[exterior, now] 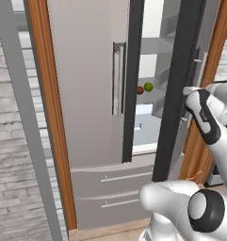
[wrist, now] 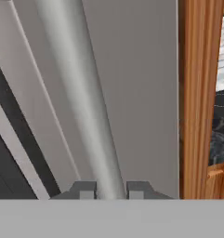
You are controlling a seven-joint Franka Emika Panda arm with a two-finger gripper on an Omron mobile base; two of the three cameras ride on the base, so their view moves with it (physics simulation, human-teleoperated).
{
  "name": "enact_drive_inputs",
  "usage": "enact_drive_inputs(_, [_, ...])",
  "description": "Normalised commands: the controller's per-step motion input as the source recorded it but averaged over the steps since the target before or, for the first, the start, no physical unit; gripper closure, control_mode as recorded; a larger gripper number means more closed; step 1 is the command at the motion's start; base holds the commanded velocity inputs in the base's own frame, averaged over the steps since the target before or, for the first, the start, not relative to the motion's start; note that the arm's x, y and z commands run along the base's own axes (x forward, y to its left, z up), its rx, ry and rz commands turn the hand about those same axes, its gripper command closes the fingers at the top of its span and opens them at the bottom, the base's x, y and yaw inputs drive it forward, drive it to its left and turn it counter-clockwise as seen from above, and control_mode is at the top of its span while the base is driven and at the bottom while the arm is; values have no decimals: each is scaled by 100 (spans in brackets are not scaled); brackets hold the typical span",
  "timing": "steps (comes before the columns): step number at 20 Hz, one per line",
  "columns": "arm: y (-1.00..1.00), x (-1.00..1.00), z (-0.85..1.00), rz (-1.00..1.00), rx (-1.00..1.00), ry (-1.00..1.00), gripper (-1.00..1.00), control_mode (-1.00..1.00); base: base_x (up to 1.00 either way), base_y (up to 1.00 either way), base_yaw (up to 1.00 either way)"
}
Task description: Open the fridge, remove the apple, lime, and fish, and place them on any counter.
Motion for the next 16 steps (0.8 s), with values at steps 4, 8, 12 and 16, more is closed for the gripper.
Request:
enact_drive_inputs(4, [-100, -100, -35, -6, 16, 0, 100, -100, 0, 0, 0])
enact_drive_inputs(8, [-90, -100, -26, -4, 11, 0, 100, -100, 0, 0, 0])
enact_drive_inputs(12, [-23, -17, -1, 0, 5, -2, 100, -100, 0, 0, 0])
enact_drive_inputs(16, [21, -36, 28, 0, -2, -5, 100, -100, 0, 0, 0])
